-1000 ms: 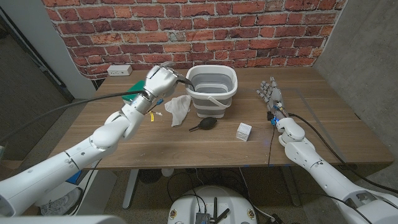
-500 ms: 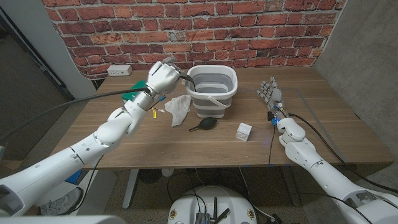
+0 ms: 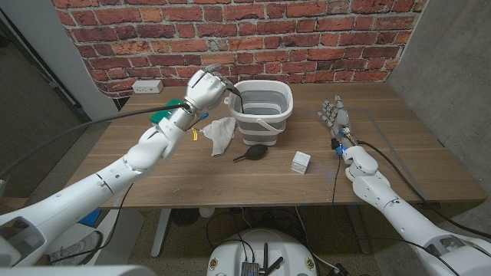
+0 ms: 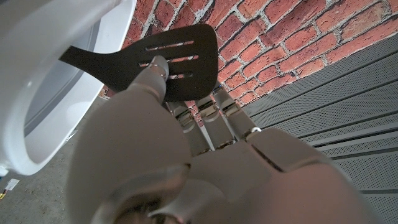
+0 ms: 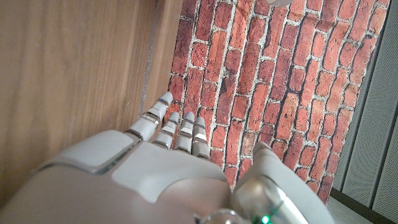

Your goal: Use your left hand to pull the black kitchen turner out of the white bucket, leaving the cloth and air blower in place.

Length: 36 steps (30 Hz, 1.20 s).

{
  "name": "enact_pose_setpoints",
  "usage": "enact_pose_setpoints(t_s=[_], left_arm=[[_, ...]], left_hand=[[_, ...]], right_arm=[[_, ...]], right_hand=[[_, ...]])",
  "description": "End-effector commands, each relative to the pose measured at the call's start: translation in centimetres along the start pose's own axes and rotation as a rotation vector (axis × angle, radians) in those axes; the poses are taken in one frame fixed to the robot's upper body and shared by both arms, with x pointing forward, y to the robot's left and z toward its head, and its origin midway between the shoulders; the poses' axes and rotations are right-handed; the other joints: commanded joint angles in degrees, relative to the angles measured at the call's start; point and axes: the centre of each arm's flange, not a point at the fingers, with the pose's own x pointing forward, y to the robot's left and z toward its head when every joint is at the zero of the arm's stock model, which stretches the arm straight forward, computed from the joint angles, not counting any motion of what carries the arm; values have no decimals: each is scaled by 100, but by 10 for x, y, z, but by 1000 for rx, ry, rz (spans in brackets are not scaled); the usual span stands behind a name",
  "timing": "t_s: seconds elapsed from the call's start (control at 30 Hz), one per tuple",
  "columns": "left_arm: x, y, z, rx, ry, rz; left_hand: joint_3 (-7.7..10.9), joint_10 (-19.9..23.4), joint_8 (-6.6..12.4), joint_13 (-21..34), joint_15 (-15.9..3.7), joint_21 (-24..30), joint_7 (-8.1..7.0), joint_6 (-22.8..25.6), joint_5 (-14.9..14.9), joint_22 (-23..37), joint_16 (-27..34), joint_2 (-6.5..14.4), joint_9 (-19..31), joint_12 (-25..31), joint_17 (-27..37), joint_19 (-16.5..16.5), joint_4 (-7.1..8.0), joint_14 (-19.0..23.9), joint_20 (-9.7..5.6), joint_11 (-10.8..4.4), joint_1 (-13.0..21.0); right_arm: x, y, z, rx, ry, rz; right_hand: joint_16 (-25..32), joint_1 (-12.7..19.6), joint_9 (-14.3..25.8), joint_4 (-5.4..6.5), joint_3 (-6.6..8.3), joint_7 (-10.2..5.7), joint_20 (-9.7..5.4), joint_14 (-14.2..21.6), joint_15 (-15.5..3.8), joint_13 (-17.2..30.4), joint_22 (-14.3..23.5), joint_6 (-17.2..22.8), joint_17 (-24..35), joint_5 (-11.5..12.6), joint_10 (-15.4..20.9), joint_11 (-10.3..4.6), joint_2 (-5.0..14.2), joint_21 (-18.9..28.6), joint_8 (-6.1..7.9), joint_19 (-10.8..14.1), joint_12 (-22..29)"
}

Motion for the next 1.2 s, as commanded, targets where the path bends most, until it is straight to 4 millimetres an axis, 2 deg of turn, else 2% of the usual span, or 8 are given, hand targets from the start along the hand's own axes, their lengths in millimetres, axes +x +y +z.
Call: enact_pose_setpoints(t_s=[0.03, 0.47, 0.93, 1.2], left_arm=[[14, -4, 1, 8, -5, 41], [21, -8, 1, 2, 29, 72], [25, -11, 2, -15, 84, 124], [29, -13, 7, -23, 110, 138]], left_hand=[[27, -12, 19, 5, -549, -10, 43, 24, 18, 21, -28, 30, 24, -7, 6, 42, -4, -9, -874, -3, 48], [38, -4, 31, 10, -548, -15, 59, 38, 18, 23, -31, 29, 27, -5, 8, 44, -3, -17, -877, -3, 45], [-3, 135, 91, 37, -552, 27, 48, 153, 28, 37, 47, -73, 28, 50, 44, 159, -39, 143, -883, -7, 134], [-77, 165, 91, 70, -554, 81, 41, 113, 29, 61, 229, -59, 38, 57, 147, 267, -7, 523, -872, -13, 180]], right_arm=[[1, -1, -2, 7, -1, 1], [1, -2, -2, 9, -4, -3], [6, 1, 0, 6, -5, 4], [4, 0, -2, 11, 1, -1]], right_hand=[[46, -3, 28, 29, 31, 13, -15, 44, -70, -8, 17, 53, 4, 25, 20, -5, 170, -3, 18, 38, 1], [46, -7, 28, 34, 33, 22, -18, 44, -69, -8, 17, 54, -6, 24, 26, -3, 167, -6, 17, 39, 2], [48, -13, 29, 40, 35, 21, -20, 46, -69, -9, 17, 59, -21, 23, 40, -2, 164, -9, 17, 42, 5], [49, -16, 29, 43, 37, 24, -21, 46, -70, -9, 17, 61, -27, 23, 40, -2, 163, -10, 17, 42, 4]])
